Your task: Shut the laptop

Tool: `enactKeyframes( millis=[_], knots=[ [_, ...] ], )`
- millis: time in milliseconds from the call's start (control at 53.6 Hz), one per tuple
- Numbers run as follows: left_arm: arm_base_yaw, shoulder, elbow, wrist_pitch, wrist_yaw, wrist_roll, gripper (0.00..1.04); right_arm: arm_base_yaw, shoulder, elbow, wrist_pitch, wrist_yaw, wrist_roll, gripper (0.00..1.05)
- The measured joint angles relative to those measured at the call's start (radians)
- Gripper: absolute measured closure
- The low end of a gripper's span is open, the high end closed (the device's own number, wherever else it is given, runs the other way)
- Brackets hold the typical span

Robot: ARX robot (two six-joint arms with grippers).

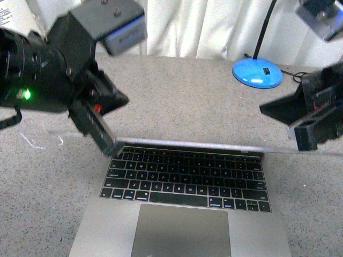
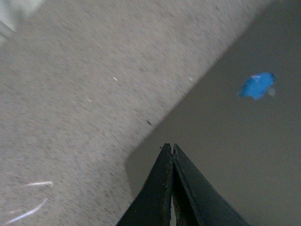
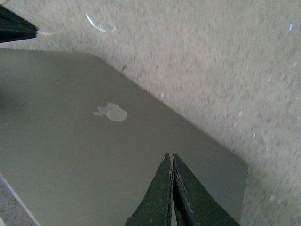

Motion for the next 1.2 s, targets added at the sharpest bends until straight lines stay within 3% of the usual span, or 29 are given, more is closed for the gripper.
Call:
enactKeyframes(
  millis=[299,859,1027,1195],
  knots=[
    [-0.069,-0.032,-0.053,-0.249,0.053,0.092,1.01,-0.001,0.030,-0.061,-0.227,0.019,0.121,1.03],
    [-0.159,-0.087,-0.141,-0.533,0.096,0.201,1.01,0.025,0.058,-0.177,-0.264,0.076,0.270,1.03],
    [-0.132,-0.089,-0.174,-0.429,0.032,0.195,1.01,0.000,0.031,-0.177,-0.248,0.126,0.295,1.03],
    [0.013,-0.082,-0.141,-0.023,-0.151,-0.040,1.01,-0.105,-0.046,-0.148,-0.187,0.187,0.340,1.03]
  ],
)
